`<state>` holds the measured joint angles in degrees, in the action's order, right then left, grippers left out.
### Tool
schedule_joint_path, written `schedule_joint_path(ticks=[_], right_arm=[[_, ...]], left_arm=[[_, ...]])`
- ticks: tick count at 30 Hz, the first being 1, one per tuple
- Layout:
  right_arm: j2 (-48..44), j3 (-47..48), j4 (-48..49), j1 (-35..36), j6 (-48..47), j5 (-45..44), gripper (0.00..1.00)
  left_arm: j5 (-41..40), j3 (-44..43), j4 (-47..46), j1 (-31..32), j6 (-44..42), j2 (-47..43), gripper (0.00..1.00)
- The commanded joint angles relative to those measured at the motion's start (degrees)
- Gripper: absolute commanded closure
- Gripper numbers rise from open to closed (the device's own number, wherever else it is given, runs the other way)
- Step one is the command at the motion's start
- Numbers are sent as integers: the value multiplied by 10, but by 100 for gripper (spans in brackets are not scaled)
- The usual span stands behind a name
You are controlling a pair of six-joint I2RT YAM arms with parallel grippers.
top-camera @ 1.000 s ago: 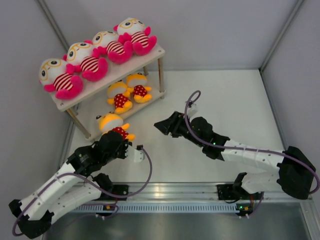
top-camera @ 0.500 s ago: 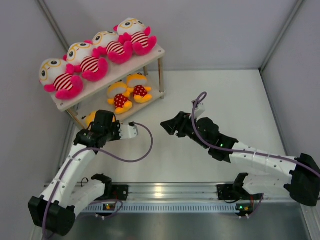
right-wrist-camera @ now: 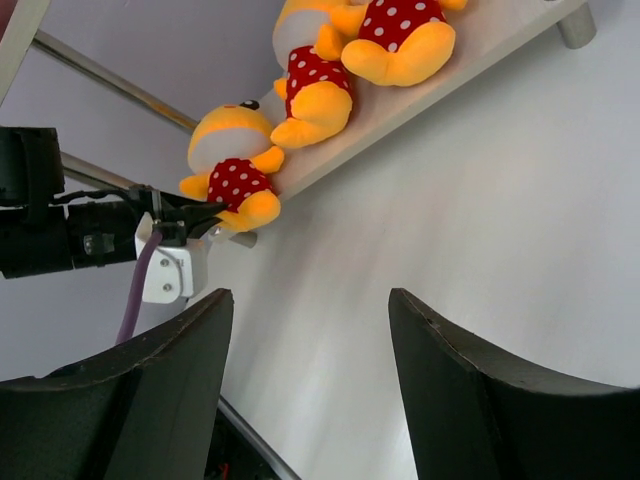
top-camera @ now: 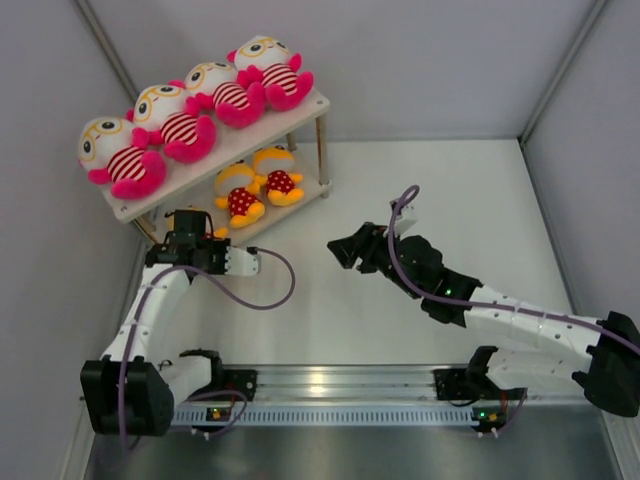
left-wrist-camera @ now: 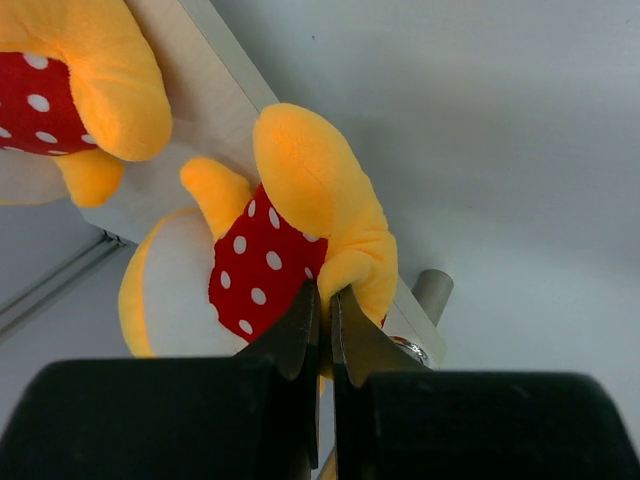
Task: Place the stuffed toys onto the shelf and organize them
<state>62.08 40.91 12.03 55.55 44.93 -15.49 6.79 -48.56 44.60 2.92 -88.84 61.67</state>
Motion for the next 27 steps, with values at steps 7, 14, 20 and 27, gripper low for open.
schedule_joint_path(ticks=[7, 14, 20, 27], right_arm=[[-28, -3, -12, -5, -20, -27, 32], [-38, -3, -22, -7, -28, -34, 31], [-43, -8, -21, -7, -25, -35, 30], [-51, -7, -39, -8, -27, -31, 30]], left_arm=[[57, -50, -22, -58, -134, 67, 100], [51, -51, -35, -71, -158, 69, 59], [74, -29, -35, -71, -121, 21, 2], [129, -15, -14, -71, -60, -90, 2]])
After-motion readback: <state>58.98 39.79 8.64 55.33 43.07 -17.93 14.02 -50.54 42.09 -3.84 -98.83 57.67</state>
